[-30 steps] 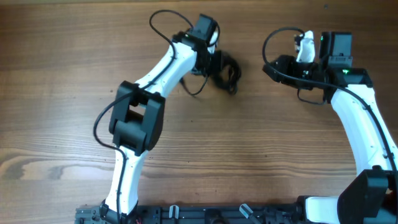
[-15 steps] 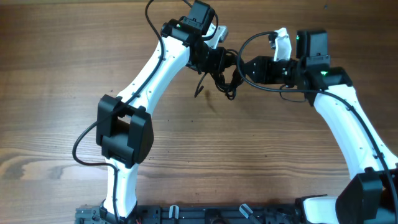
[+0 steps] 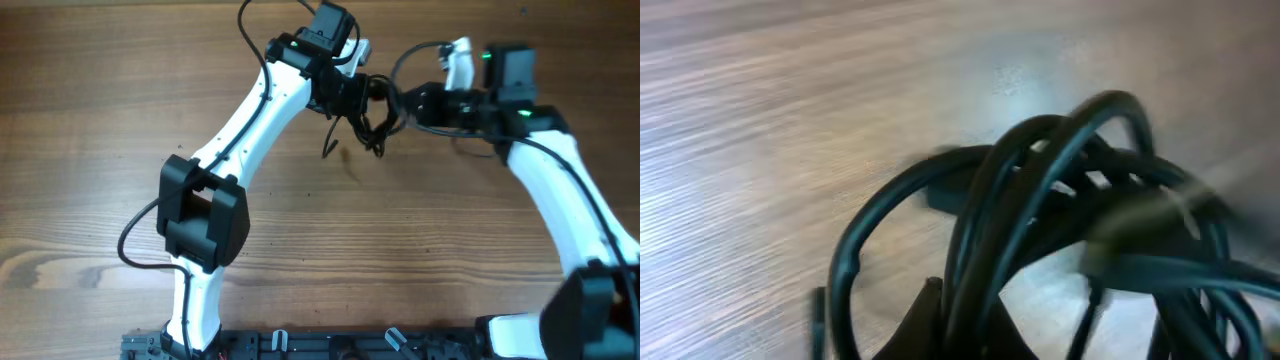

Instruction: Untangle cables

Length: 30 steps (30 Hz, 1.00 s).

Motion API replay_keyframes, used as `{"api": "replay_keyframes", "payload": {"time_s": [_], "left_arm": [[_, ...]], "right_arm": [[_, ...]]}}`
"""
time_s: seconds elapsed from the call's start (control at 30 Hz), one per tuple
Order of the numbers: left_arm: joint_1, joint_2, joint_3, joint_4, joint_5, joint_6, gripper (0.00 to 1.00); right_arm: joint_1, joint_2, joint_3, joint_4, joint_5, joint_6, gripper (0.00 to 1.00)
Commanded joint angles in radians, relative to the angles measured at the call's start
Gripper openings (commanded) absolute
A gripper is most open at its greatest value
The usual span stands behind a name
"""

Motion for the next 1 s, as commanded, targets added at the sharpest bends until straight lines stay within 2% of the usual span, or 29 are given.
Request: {"api": "replay_keyframes", "payload": {"time_s": [0.0,0.07,0.13,0.17,0.23,0.27,0.3,0.37,0.4,0.5,0.57,0.63,0.73,0.83,0.93,0.97], "left_arm": [[0.031,-0.012,0.009,-0.010,-0.241,-0.131,0.04],[0.043,-0.012,0.009,-0.010,-0.255,-0.173,0.04],[0.055,-0.013,0.009,0.007,-0.238,-0.175,0.04],[0.056,-0.013,0.009,0.029,-0.198,-0.155,0.04],[0.056,-0.024,0.009,0.095,-0.017,-0.040,0.04],[0.055,-0.032,0.009,0.119,0.069,0.011,0.04],[0.053,-0.050,0.009,0.156,0.181,0.071,0.04],[0.050,-0.083,0.009,0.184,0.210,0.113,0.04],[0.047,-0.107,0.009,0.188,0.209,0.160,0.04],[0.042,-0.163,0.009,0.189,0.195,0.245,0.04],[0.023,-0.201,0.009,0.190,0.127,0.298,0.04],[-0.012,-0.229,0.009,0.194,0.017,0.304,0.04],[-0.059,-0.230,0.009,0.193,-0.068,0.304,0.04],[-0.070,-0.230,0.009,0.206,-0.112,0.300,0.04],[-0.062,-0.230,0.009,0.208,-0.130,0.293,0.04],[-0.061,-0.230,0.009,0.208,-0.134,0.292,0.04]], "right_arm": [[-0.128,-0.125,0.021,-0.042,-0.275,0.002,0.04],[-0.202,-0.127,0.019,-0.132,-0.254,0.002,0.04],[-0.233,-0.125,0.016,-0.240,-0.023,0.065,0.04],[-0.227,-0.122,0.016,-0.274,0.072,0.091,0.04],[-0.208,-0.112,0.016,-0.290,0.100,0.072,0.05],[-0.193,-0.112,0.016,-0.286,0.086,0.026,0.13],[-0.180,-0.113,0.018,-0.275,0.020,-0.070,0.38],[-0.177,-0.113,0.025,-0.240,-0.087,-0.134,0.65],[-0.177,-0.114,0.036,-0.203,-0.116,-0.134,0.71],[-0.175,-0.116,0.074,-0.156,-0.203,-0.133,0.71],[-0.165,-0.116,0.085,-0.114,-0.234,-0.121,0.71],[-0.132,-0.117,0.085,-0.072,-0.233,-0.105,0.70],[-0.078,-0.116,0.085,-0.022,-0.208,-0.098,0.70],[-0.066,-0.116,0.085,-0.052,-0.047,-0.013,0.57],[-0.069,-0.116,0.085,-0.046,-0.026,0.001,0.47],[-0.069,-0.116,0.085,-0.046,-0.025,0.000,0.36]]}}
